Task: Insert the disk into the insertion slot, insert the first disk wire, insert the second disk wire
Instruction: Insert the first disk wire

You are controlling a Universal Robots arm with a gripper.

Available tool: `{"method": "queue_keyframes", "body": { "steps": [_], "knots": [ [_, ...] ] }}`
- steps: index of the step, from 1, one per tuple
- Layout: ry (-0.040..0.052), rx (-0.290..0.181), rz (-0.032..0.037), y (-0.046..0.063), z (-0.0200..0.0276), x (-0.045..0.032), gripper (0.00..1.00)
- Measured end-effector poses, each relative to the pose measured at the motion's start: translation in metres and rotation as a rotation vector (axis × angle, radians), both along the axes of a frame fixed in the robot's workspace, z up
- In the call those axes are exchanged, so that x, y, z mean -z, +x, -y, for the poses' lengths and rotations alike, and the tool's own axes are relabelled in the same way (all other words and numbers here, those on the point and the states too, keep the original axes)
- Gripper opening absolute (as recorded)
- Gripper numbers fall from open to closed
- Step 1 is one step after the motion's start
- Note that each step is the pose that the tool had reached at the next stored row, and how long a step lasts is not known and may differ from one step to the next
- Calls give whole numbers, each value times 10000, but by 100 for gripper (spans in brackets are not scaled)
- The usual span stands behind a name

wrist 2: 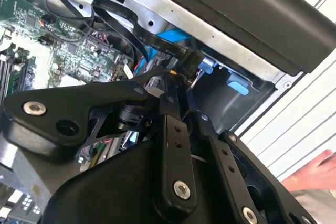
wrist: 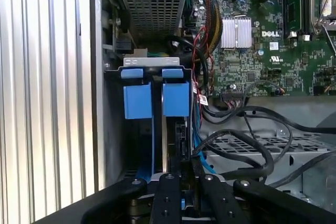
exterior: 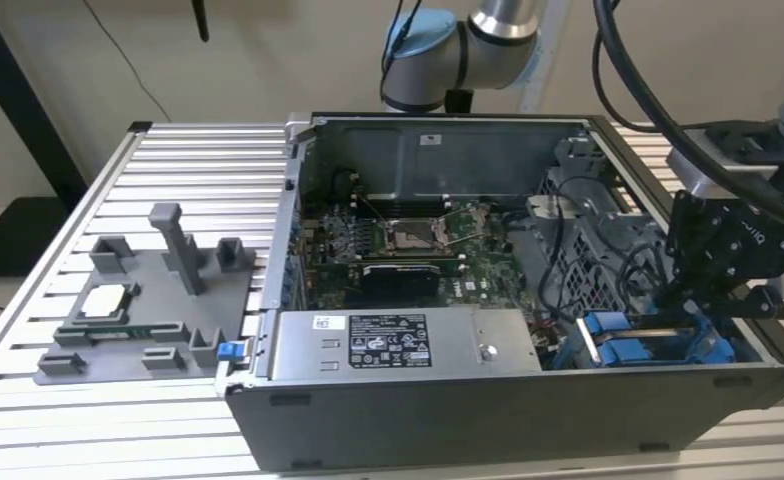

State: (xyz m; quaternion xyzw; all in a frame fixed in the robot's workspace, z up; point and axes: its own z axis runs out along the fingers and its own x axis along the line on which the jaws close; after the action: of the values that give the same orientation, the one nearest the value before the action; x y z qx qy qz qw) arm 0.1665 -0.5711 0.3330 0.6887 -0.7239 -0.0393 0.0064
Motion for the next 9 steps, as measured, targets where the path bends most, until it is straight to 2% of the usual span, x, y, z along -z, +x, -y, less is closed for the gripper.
{"method": "queue_keyframes", "body": {
  "steps": [1,2,4,9],
  "knots": [
    [14,2,-1,0,0,6,0],
    [34,4,-2,-1,1,7,100],
    [70,4,-2,-1,1,-53,100],
    [70,4,-1,0,1,-235,100]
  ]
}}
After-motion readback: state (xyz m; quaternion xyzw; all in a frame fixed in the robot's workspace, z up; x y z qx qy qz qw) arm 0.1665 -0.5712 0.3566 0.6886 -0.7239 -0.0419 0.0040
